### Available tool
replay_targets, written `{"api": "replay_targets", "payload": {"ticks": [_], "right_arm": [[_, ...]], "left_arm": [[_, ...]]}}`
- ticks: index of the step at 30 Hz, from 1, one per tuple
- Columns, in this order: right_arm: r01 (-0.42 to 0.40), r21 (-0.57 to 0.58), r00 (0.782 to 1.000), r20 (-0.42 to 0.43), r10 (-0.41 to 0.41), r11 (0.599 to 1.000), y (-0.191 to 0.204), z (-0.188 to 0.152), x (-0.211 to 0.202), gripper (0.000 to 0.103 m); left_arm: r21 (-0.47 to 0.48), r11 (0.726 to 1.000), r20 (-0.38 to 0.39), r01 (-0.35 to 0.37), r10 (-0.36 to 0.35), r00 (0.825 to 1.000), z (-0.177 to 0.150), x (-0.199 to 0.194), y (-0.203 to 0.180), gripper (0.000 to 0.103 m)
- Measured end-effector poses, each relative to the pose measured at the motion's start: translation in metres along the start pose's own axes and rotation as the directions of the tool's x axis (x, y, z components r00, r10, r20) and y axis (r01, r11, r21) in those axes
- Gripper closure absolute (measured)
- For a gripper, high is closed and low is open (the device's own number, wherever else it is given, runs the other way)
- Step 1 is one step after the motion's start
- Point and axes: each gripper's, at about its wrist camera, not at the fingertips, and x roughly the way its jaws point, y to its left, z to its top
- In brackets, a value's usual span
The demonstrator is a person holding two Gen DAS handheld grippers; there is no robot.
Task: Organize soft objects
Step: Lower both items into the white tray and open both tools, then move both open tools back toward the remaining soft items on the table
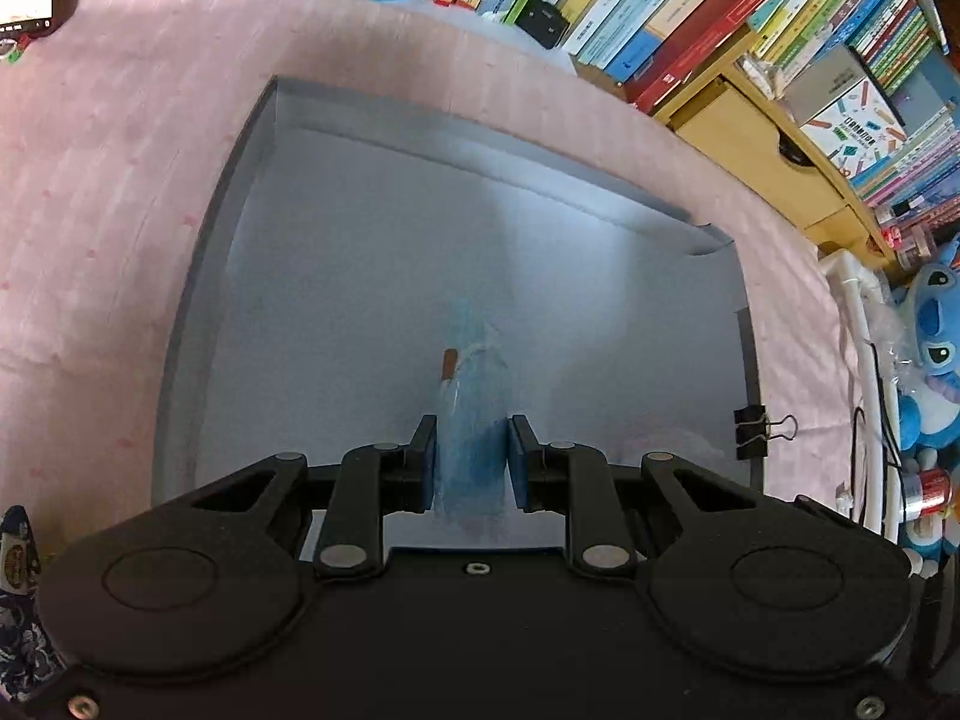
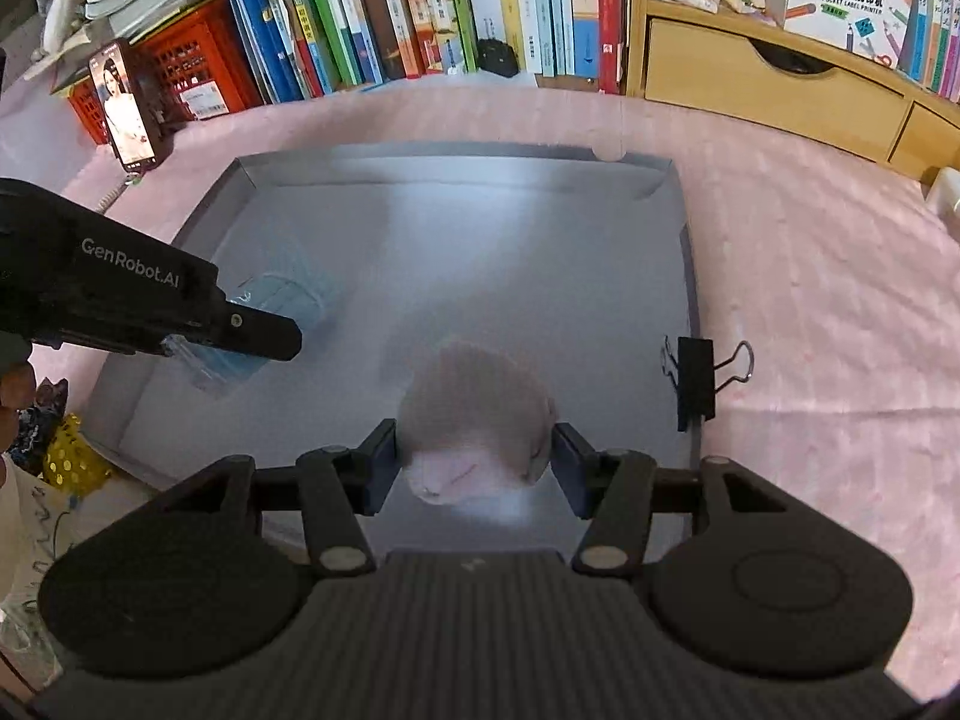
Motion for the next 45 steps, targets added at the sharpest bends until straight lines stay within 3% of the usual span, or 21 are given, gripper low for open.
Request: {"api": "replay_targets", "payload": {"ticks": [9,13,17,26,40,45], "right_arm": [[0.008,-0.005,1.0,-0.005,-0.008,1.0,0.002,0.0,0.007,0.037],[-0.005,0.01,1.0,-0.001,0.005,1.0,0.0,0.001,0.007,0.028],[-0.016,0.012,1.0,0.012,0.016,1.0,0.0,0.001,0.003,0.023],[-0.02,-0.004,0.995,0.099,0.02,1.0,-0.002,-0.004,-0.03,0.017],[-0.037,-0.031,0.968,0.248,0.044,0.999,0.001,-0.034,-0.084,0.014],[-0.053,-0.045,0.956,0.285,0.064,0.998,0.007,-0.044,-0.099,0.013]], "left_arm": [[-0.007,1.0,-0.012,0.008,-0.008,1.0,0.001,0.005,0.004,0.082],[0.017,1.0,0.003,0.004,-0.004,1.0,-0.001,0.001,0.003,0.062],[0.034,0.999,0.021,0.005,-0.006,1.0,-0.001,-0.007,0.002,0.052],[0.097,0.994,0.081,0.041,-0.049,0.996,-0.013,-0.043,-0.003,0.043],[0.241,0.968,0.219,0.064,-0.118,0.969,-0.063,-0.104,-0.017,0.037],[0.292,0.955,0.271,0.051,-0.133,0.953,-0.082,-0.121,-0.019,0.029]]}}
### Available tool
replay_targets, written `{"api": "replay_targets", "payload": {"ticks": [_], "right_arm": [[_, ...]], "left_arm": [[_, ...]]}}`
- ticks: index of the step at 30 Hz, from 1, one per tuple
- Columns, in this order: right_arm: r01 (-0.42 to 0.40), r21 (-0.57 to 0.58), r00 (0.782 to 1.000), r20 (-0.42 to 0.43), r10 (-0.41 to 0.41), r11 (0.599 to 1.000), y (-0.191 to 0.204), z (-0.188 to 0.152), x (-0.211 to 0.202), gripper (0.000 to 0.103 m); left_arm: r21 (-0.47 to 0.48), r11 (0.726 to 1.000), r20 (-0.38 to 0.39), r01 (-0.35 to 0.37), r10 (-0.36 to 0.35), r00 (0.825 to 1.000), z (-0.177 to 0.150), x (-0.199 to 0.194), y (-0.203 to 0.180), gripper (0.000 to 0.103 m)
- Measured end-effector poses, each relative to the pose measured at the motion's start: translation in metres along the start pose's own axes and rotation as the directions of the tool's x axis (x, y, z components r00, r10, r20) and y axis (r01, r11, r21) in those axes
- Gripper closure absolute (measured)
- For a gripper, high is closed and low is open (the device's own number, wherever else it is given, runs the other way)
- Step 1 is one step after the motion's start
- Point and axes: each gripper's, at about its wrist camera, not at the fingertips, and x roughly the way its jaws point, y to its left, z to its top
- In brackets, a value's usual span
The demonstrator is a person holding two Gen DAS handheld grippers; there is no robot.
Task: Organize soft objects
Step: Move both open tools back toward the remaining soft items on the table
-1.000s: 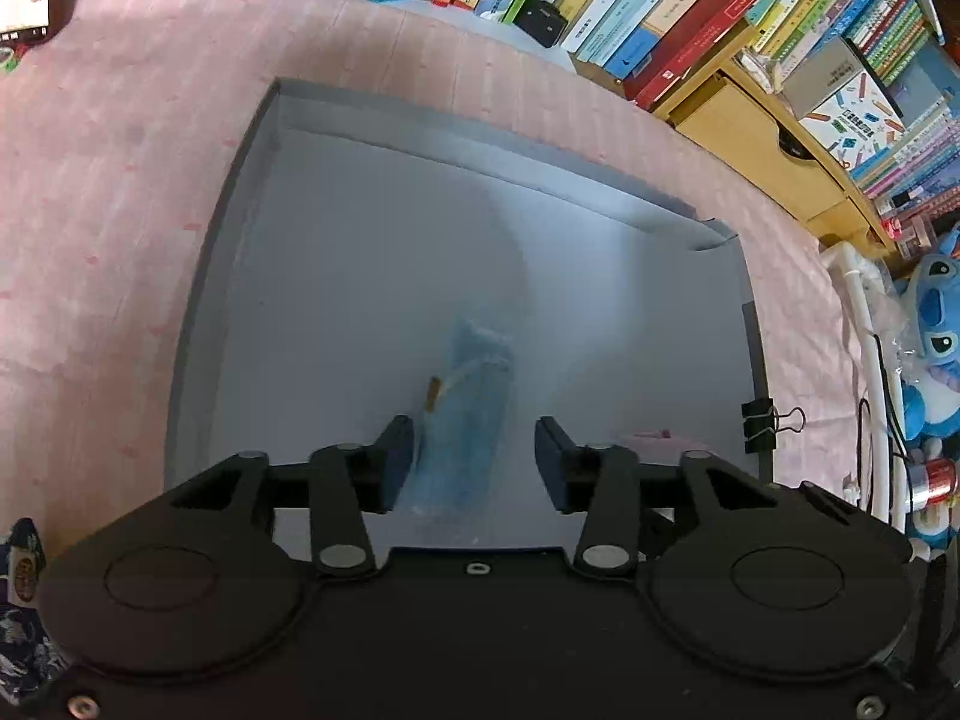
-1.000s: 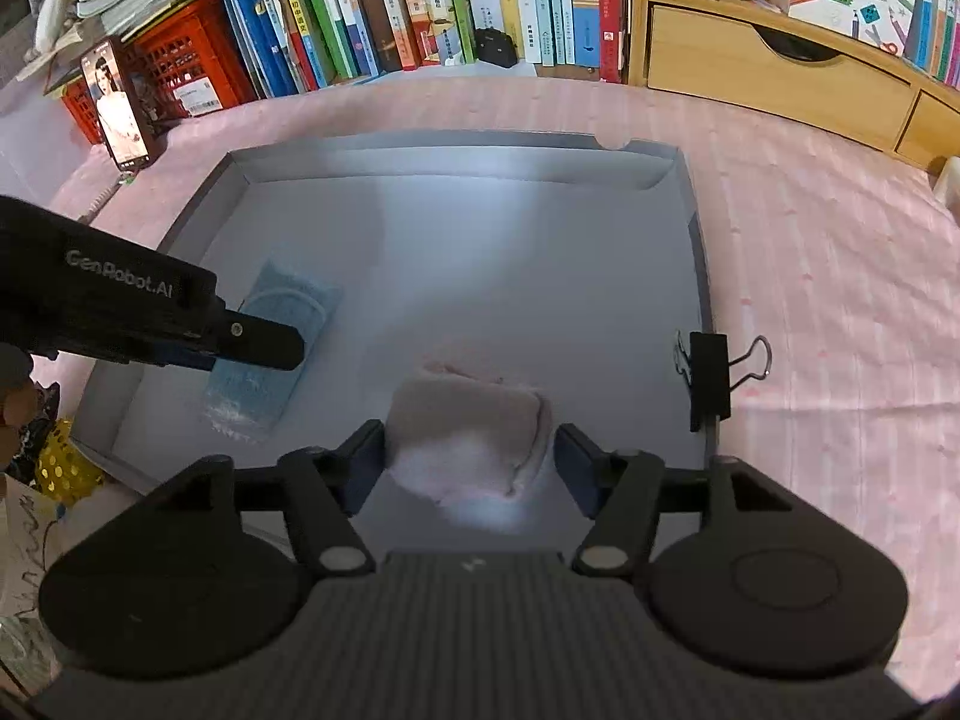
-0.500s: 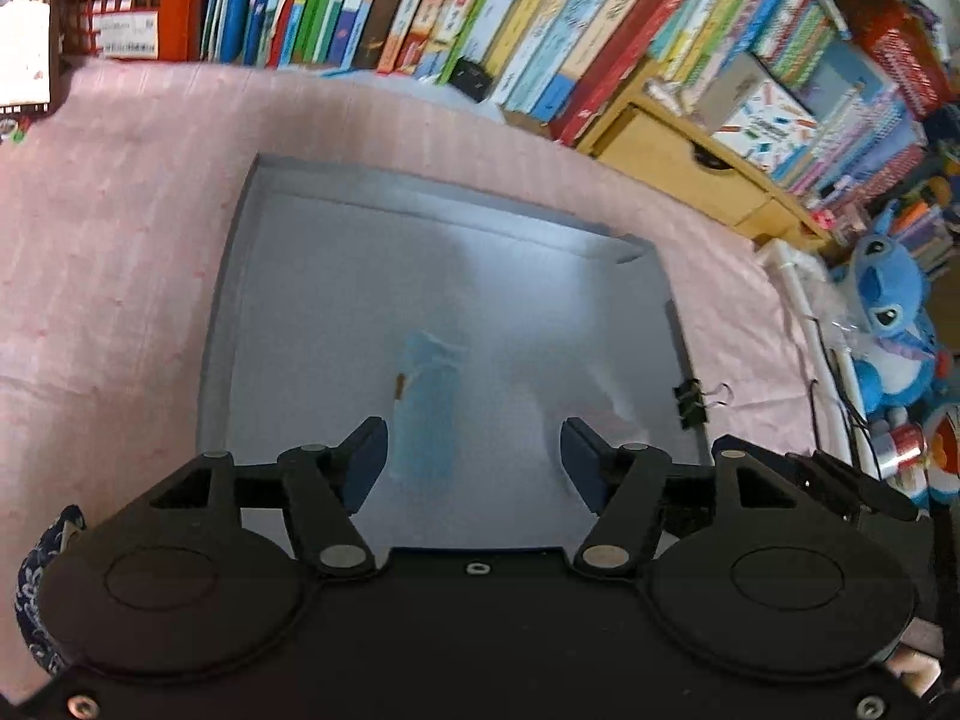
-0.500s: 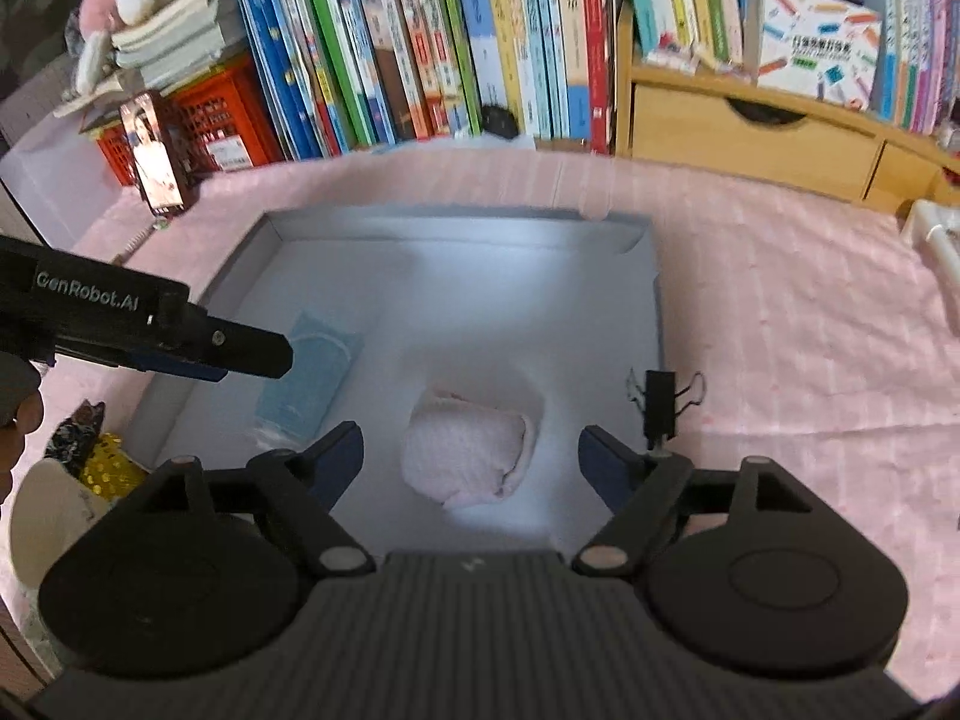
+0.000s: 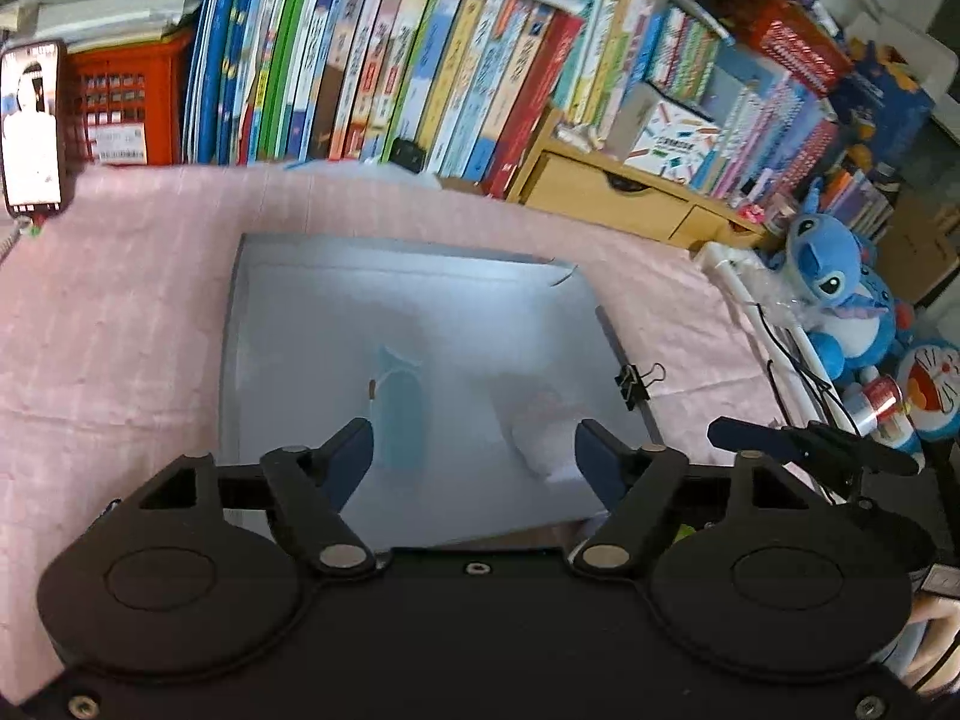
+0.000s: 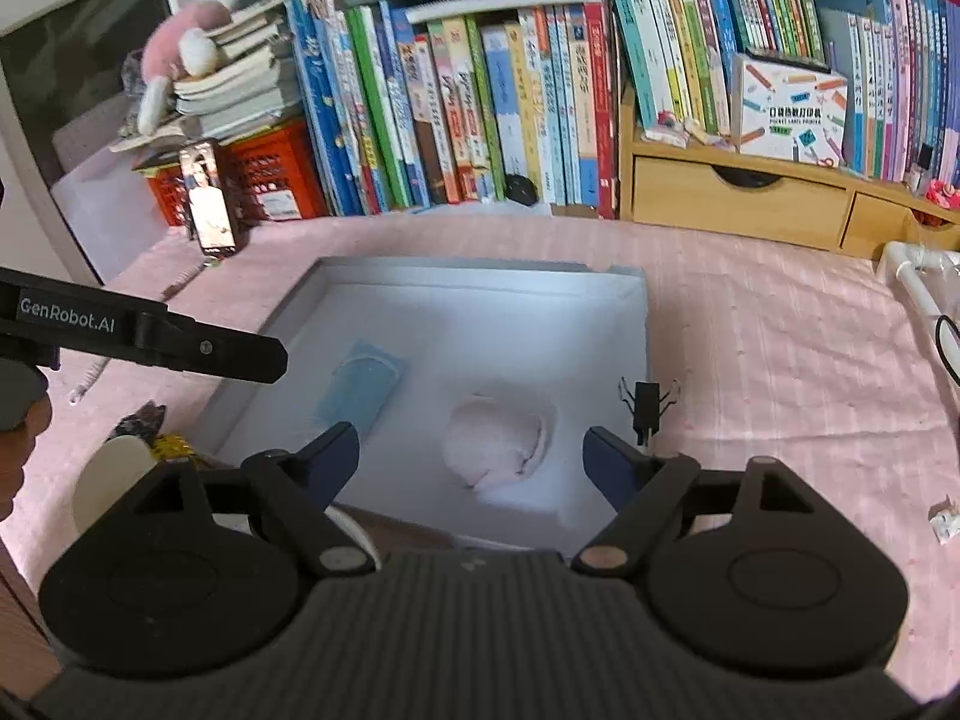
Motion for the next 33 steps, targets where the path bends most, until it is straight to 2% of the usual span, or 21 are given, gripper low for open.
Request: {"api": "replay_targets", "payload": {"ticks": [6,11,17,23,33], "right_arm": [[-0.012,-0.031,0.998,0.053,0.014,0.999,0.012,-0.006,-0.021,0.011],[-0.018,-0.055,0.995,0.099,0.024,0.998,0.021,-0.015,-0.039,0.008],[0.007,-0.106,0.988,0.153,0.009,0.994,0.033,-0.032,-0.058,0.006],[0.029,-0.178,0.98,0.201,0.008,0.984,0.048,-0.064,-0.075,0.002],[0.183,-0.243,0.948,0.301,-0.105,0.953,0.063,-0.116,-0.08,0.002]], "left_arm": [[0.025,0.999,0.033,0.021,-0.022,0.999,-0.018,-0.019,-0.004,0.028],[0.073,0.997,0.097,0.015,-0.022,0.995,-0.037,-0.039,-0.008,0.025],[0.104,0.994,0.162,0.018,-0.035,0.986,-0.064,-0.061,-0.007,0.02],[0.127,0.992,0.236,0.005,-0.035,0.971,-0.097,-0.081,-0.003,0.017],[0.184,0.982,0.298,-0.05,-0.007,0.955,-0.151,-0.094,0.002,0.009]]}}
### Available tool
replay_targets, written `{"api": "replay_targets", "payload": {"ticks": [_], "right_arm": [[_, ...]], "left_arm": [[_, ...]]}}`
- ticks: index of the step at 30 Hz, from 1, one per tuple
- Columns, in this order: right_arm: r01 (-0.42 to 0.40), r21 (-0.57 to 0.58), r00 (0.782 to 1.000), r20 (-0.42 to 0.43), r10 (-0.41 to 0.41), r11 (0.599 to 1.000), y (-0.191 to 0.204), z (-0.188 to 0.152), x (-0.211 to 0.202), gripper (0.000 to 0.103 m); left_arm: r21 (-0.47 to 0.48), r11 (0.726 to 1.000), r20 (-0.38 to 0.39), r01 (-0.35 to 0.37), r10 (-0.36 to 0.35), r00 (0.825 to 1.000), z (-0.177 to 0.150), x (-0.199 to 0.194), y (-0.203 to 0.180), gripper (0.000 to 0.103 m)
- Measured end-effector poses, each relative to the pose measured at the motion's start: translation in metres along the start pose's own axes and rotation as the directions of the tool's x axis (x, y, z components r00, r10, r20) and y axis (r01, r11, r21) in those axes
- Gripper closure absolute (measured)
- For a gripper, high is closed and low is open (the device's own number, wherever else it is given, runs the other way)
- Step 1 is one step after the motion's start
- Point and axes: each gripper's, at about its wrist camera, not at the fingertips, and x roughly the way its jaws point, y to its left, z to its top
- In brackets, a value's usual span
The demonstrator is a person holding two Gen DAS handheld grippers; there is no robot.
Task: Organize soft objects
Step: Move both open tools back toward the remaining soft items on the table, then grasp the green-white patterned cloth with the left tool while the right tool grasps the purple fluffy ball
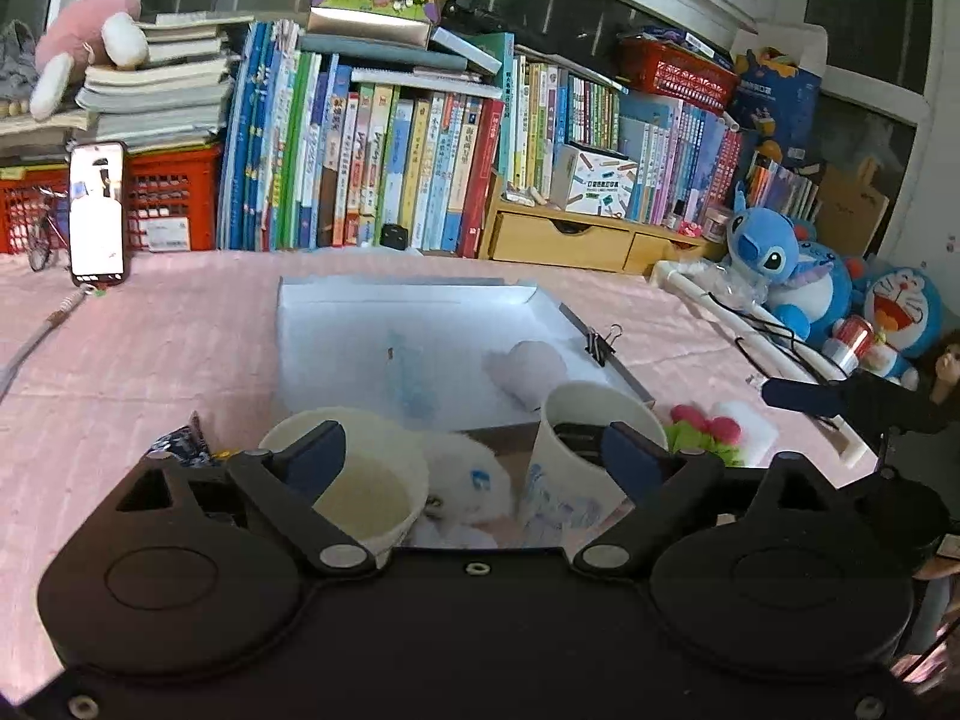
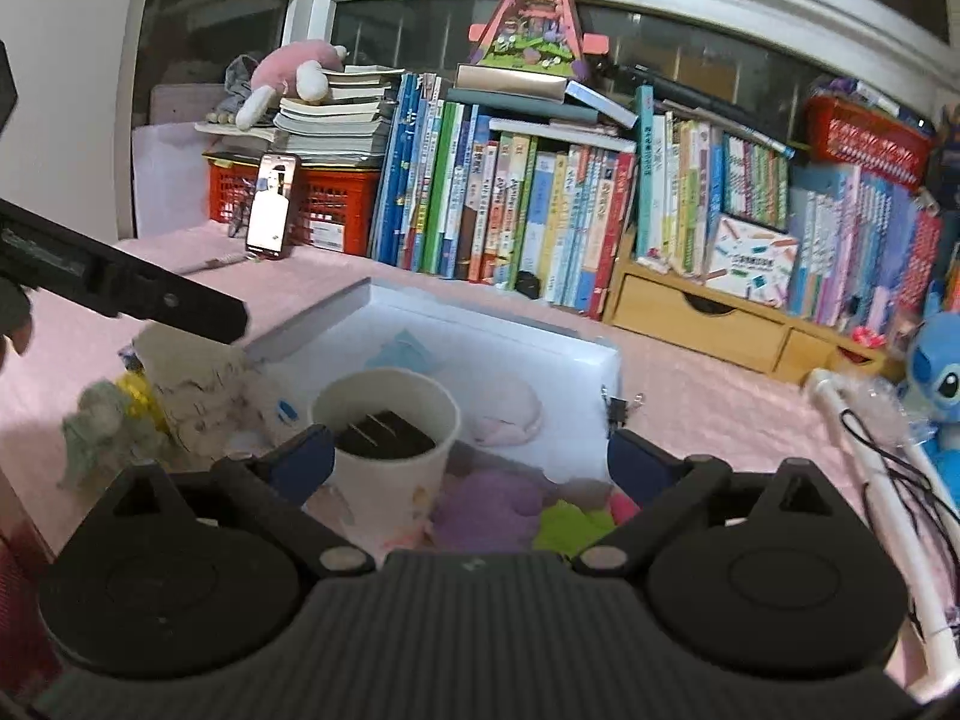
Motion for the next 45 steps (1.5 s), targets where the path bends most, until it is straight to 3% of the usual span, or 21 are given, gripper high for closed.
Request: {"api": "replay_targets", "payload": {"ticks": [7,19,37,45], "right_arm": [[0.034,0.022,0.999,0.022,-0.035,0.999,0.004,-0.023,-0.003,0.002],[0.025,0.035,0.999,0.025,-0.026,0.999,0.015,-0.037,0.005,0.003],[0.037,-0.016,0.999,-0.012,-0.037,0.999,0.025,-0.041,0.019,0.013],[0.055,-0.056,0.997,-0.047,-0.058,0.997,0.026,-0.041,0.032,0.015]], "left_arm": [[0.03,0.997,0.058,-0.073,0.071,0.996,-0.026,-0.017,0.002,0.004],[0.029,0.984,0.079,-0.173,0.171,0.982,-0.058,-0.033,0.012,0.002],[0.069,0.954,0.047,-0.291,0.288,0.956,-0.099,-0.043,0.015,0.002],[0.011,0.962,-0.004,-0.272,0.272,0.962,-0.107,-0.036,0.027,0.015]]}}
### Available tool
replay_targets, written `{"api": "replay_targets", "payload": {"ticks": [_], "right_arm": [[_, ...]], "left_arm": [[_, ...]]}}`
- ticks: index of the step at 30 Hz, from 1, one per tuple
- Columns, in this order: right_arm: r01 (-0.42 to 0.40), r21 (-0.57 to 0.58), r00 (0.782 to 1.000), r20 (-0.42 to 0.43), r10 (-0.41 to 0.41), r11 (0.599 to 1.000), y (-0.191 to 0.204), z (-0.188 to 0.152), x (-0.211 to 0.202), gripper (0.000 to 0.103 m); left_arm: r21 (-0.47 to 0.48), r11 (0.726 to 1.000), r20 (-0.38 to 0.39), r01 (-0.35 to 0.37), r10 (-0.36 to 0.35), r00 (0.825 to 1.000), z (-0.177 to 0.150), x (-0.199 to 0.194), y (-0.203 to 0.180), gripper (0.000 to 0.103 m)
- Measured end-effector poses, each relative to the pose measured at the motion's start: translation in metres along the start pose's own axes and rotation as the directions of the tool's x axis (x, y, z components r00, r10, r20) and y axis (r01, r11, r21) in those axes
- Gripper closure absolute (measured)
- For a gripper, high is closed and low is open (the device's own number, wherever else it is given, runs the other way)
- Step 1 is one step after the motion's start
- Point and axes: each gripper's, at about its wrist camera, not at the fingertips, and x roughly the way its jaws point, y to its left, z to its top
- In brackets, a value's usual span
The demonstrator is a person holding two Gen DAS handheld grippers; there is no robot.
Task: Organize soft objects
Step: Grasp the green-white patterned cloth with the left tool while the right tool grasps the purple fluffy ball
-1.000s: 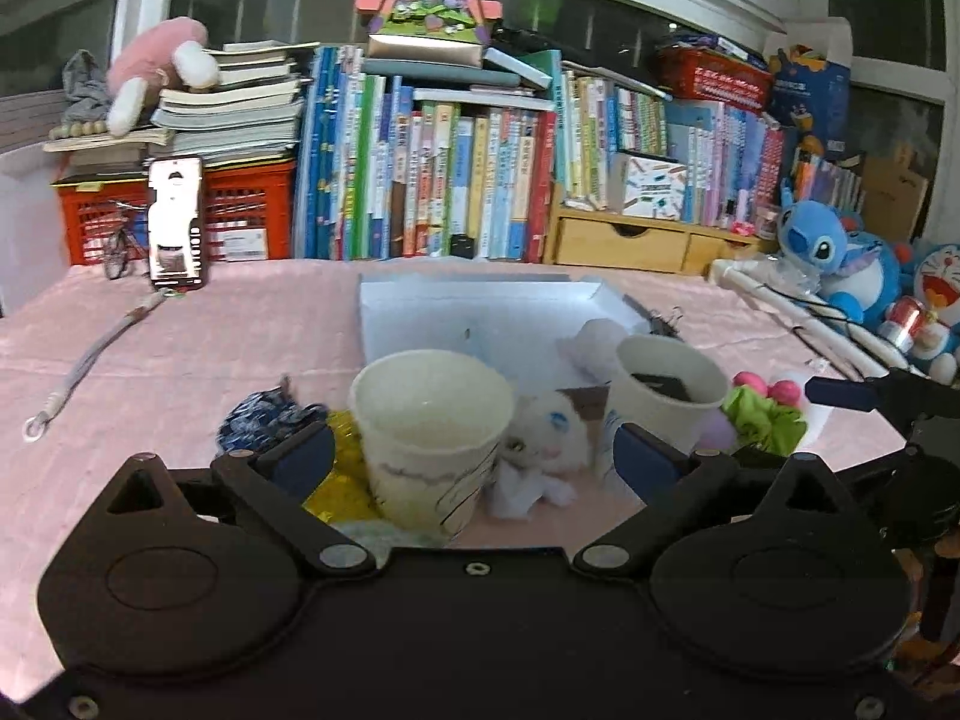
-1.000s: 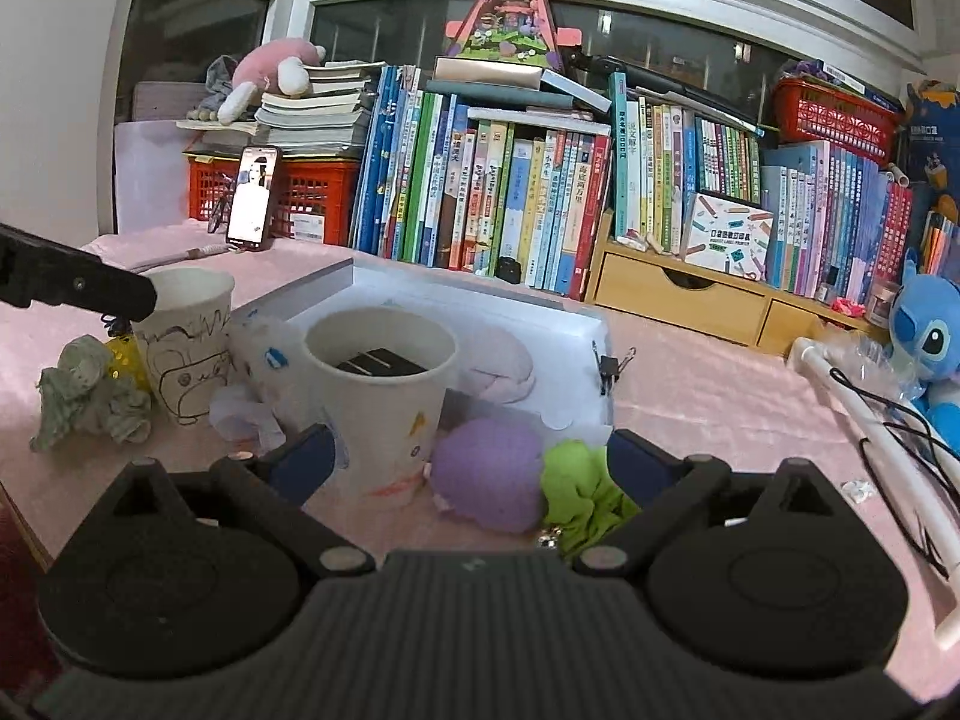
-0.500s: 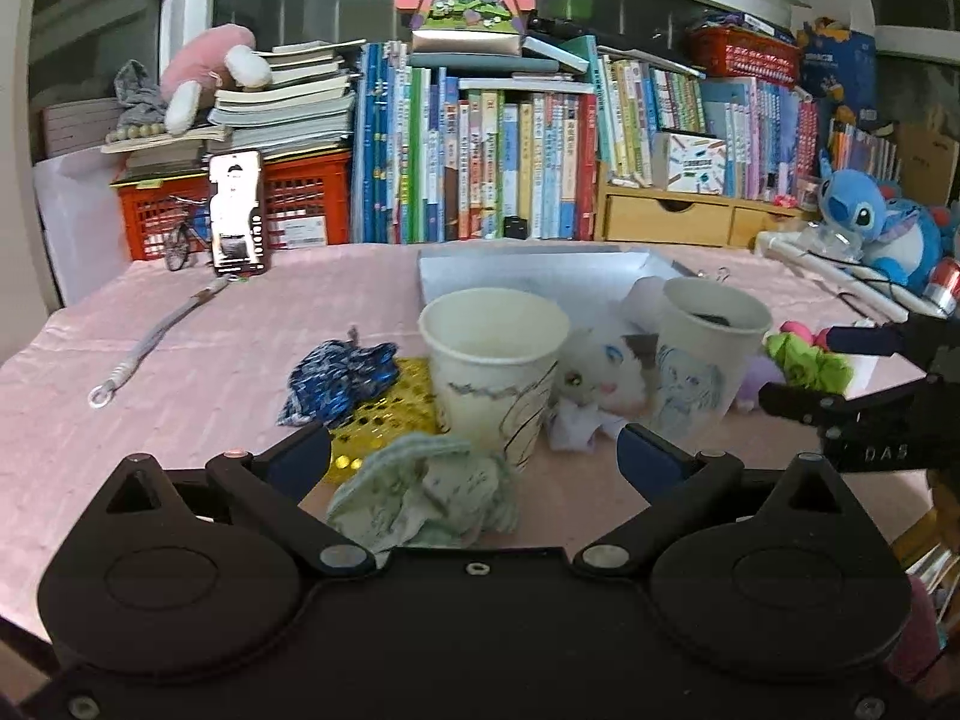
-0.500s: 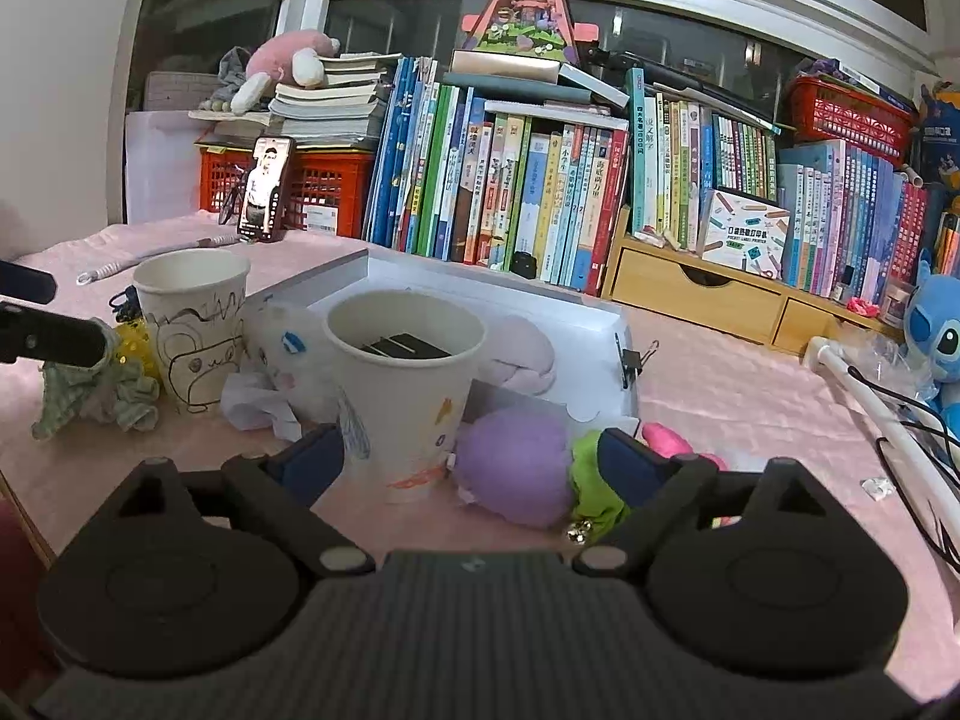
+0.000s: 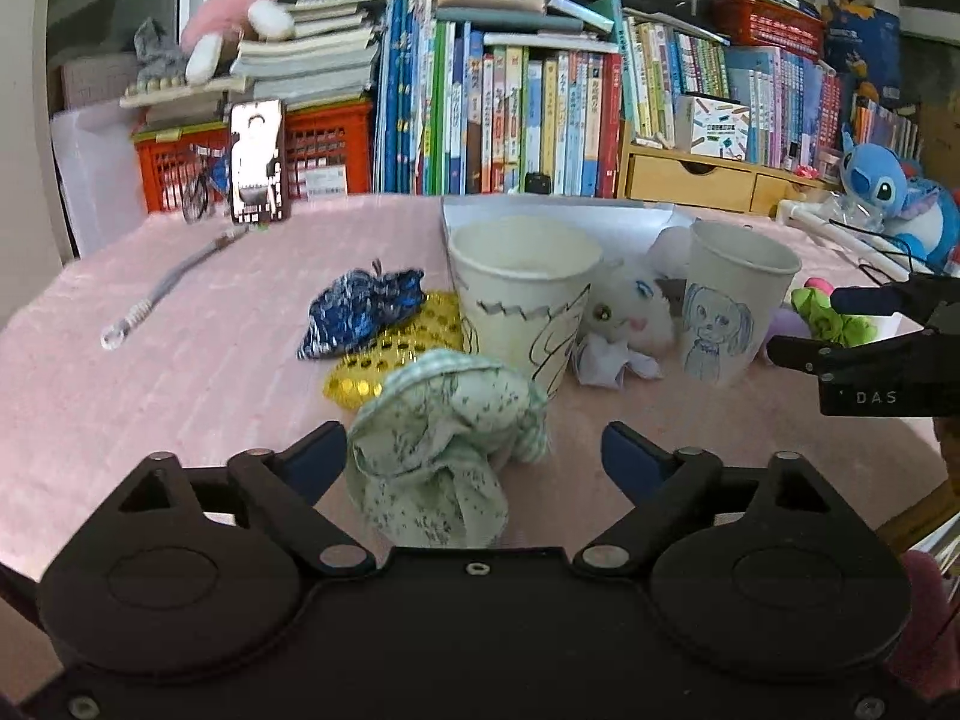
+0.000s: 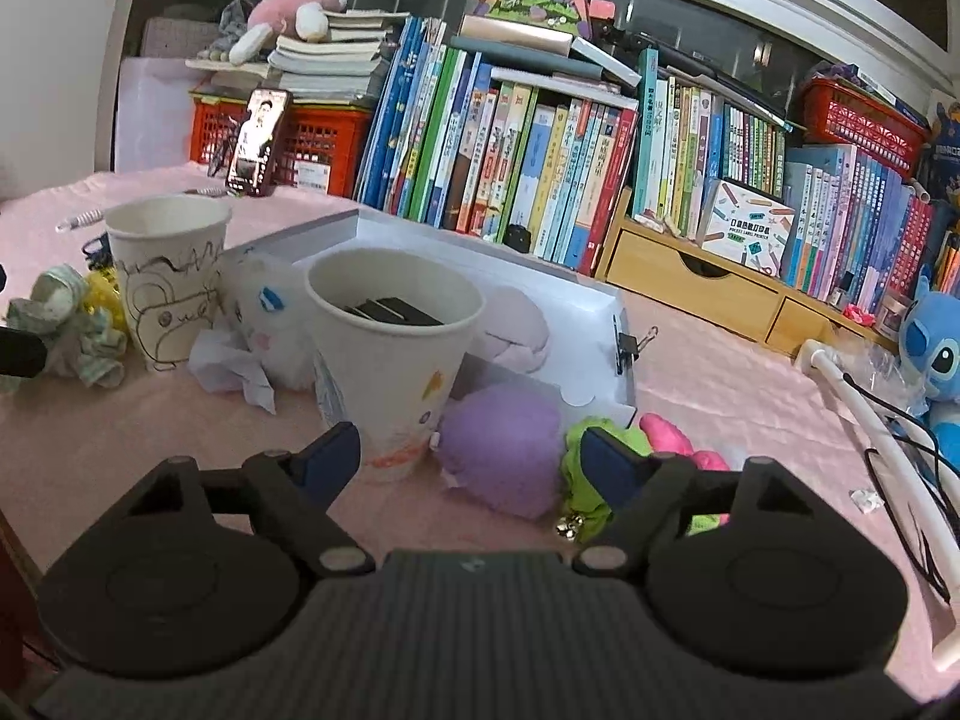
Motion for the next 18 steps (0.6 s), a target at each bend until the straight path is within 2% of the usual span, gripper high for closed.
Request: {"api": "replay_targets", "payload": {"ticks": [5,10,18], "right_arm": [[-0.004,-0.029,1.0,-0.011,0.004,1.0,0.001,0.0,0.007,0.015],[-0.023,-0.063,0.999,-0.028,0.022,0.998,0.003,0.002,0.015,0.015],[-0.045,-0.099,0.998,-0.056,0.039,0.994,0.005,0.0,0.022,0.016]], "left_arm": [[-0.038,0.999,-0.026,0.003,-0.004,1.0,-0.003,0.006,0.004,0.028],[-0.045,0.999,-0.034,-0.003,0.001,0.999,-0.005,0.009,0.003,0.032],[-0.066,0.998,-0.064,-0.005,0.001,0.998,-0.006,0.016,0.006,0.047]]}}
